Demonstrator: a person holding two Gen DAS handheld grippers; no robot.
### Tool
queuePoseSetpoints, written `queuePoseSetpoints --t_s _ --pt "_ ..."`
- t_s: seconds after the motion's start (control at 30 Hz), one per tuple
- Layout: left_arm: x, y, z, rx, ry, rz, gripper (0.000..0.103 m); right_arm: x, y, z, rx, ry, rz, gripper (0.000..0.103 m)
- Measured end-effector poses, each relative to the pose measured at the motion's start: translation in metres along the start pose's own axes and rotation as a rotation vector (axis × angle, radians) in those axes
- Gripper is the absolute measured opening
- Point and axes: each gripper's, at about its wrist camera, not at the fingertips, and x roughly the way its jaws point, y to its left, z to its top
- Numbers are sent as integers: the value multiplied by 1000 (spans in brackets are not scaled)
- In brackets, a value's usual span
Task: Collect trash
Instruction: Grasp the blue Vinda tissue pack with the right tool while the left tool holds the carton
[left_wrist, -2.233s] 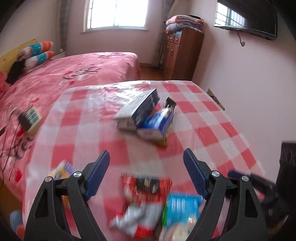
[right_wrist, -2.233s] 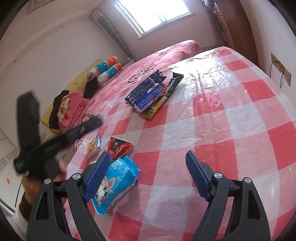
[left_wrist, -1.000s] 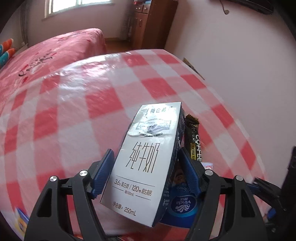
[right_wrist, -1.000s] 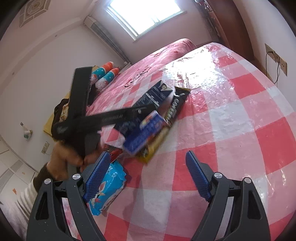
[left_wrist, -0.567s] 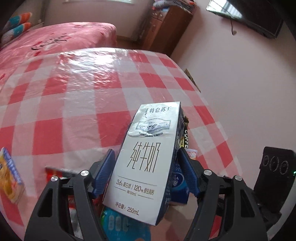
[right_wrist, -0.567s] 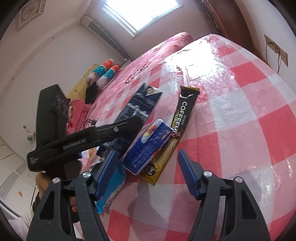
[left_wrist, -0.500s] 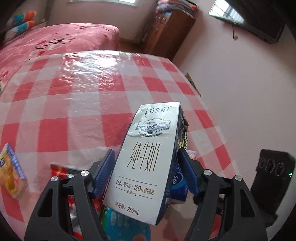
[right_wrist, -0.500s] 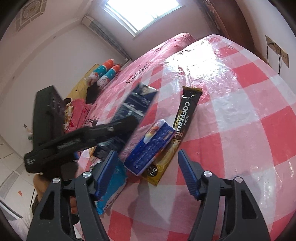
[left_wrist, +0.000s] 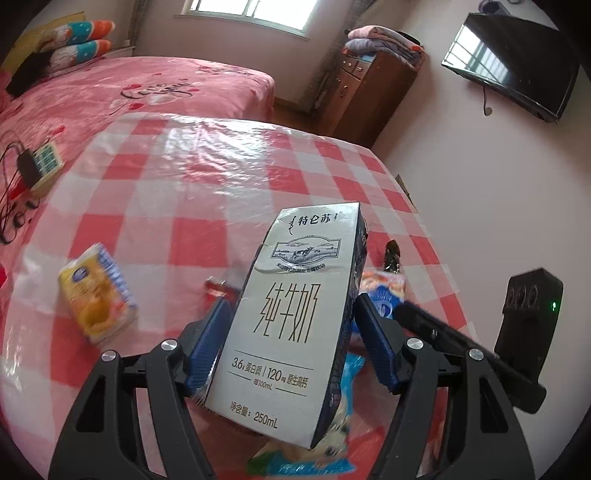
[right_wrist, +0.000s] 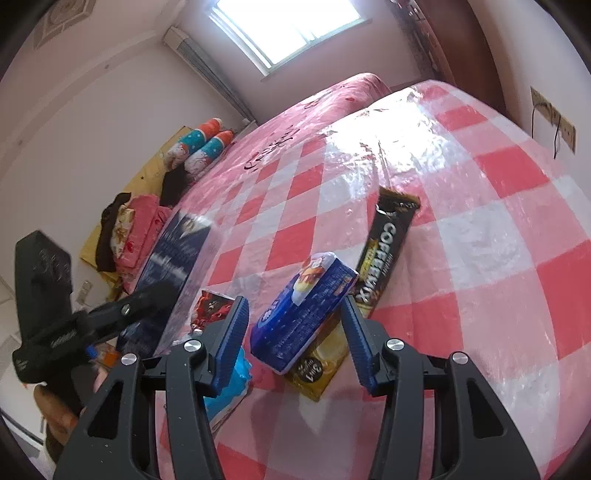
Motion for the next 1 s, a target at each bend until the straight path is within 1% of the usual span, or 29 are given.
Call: queuePoseSetpoints --t_s 0.13,0.27,0.3,0.47,0.67,0.77,0.83,0.9,1.0 --pt "-15 14 -10 -21 -14 2 70 8 21 2 -99 -10 -75 54" --pt "-28 27 -25 -38 -14 4 70 23 38 4 -179 -1 -127 66" --pt "-30 30 -28 -44 -11 4 70 29 41 3 -195 11 -143 66" --pt "-41 50 -48 -81 1 -3 70 51 41 3 -202 62 -173 66" --pt "-50 68 -64 -112 7 2 70 65 44 4 -212 106 -219 67" --pt "-54 75 -70 -128 4 3 70 70 49 4 -260 117 -265 67" --pt "-56 78 -71 -134 1 3 70 71 51 2 -274 120 -280 67" --pt "-59 84 -75 -141 -3 2 70 71 51 2 -276 117 -297 61" --pt "-63 88 -79 -149 -6 6 70 69 50 0 -276 115 -299 58"
